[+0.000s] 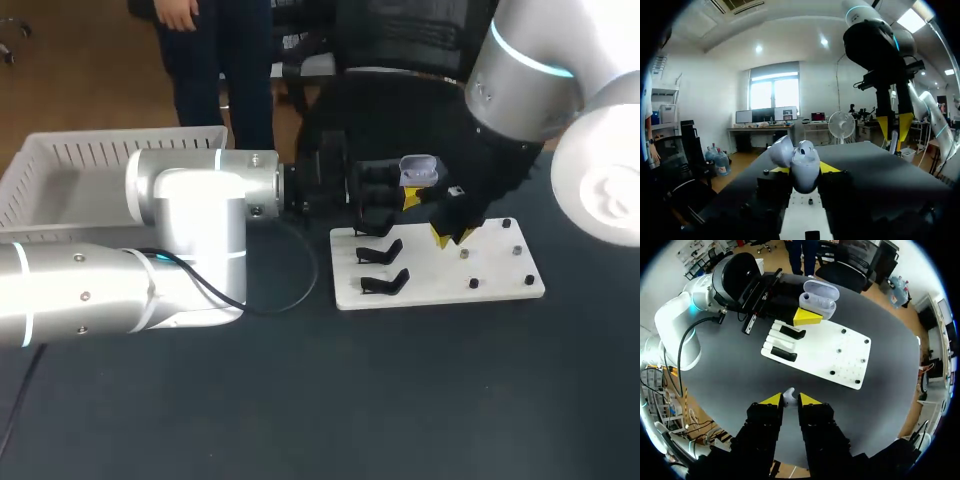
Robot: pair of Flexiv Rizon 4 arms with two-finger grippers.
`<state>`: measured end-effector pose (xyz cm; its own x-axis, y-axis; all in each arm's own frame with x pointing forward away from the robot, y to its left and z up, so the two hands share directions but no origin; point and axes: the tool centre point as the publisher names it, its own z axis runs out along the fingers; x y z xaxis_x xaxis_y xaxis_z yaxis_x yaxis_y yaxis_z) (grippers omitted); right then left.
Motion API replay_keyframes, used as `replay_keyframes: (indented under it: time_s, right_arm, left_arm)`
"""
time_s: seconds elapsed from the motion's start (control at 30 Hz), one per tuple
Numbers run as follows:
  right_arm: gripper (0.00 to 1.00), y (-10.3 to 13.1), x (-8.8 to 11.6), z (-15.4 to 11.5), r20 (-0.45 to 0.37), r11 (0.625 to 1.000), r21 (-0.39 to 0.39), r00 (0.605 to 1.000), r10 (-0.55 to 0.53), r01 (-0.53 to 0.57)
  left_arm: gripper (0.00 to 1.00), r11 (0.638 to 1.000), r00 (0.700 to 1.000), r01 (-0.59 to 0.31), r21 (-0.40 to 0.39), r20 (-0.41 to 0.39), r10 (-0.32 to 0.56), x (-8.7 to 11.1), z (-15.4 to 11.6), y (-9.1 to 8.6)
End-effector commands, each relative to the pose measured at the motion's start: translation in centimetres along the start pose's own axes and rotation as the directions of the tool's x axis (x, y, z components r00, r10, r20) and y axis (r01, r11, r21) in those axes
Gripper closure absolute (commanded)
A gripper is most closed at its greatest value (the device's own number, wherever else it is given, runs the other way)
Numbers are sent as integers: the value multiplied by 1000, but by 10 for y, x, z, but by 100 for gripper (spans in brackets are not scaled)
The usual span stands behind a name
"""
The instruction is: Pick up each earbud case from the left stands, insert the matching earbuds, close the lid, and place the case in the box.
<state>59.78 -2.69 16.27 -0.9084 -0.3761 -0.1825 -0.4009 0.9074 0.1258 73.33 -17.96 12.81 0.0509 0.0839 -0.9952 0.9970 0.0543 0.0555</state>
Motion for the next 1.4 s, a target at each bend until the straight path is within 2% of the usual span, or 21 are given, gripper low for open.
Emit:
replay_keyframes:
  time_s: [0.03, 0.2, 0.27, 0.4, 0.47, 0.87, 1.1, 1.4]
  right_arm:
    - [100, 0, 1, 0, 2, 1000, 1, 1000, 1, -1]
    - [100, 0, 1, 0, 2, 1000, 1, 1000, 1, -1]
    - [100, -1, -5, -3, 10, 1000, -3, 1000, -19, 19]
    - [100, -3, -21, -10, 16, 998, -18, 998, -63, 63]
    - [100, -4, -29, -12, 18, 996, 18, 996, -92, 91]
    - [100, -18, -76, -27, 49, 979, 79, 980, -191, 187]
    - [100, -21, -94, -22, 50, 972, 89, 973, -223, 218]
    - [100, -19, -105, -16, 50, 965, 95, 967, -251, 246]
  left_arm:
    - [100, 1000, 1000, -4, -11, 3, 4, 0, 0, -3]
    - [100, 1000, 1000, -4, -11, 3, 4, 0, 0, -3]
    - [100, 1000, 1000, -4, -11, 3, 4, 0, 0, -3]
    - [100, 1000, 1000, -4, -11, 3, 4, 0, 0, -3]
    - [100, 1000, 1000, -4, -11, 3, 4, 0, 0, -3]
    - [100, 1000, 1000, -4, -11, 3, 4, 0, 0, -3]
    - [100, 1000, 1000, -4, -11, 3, 4, 0, 0, -3]
    - [100, 1000, 1000, -4, -11, 3, 4, 0, 0, -3]
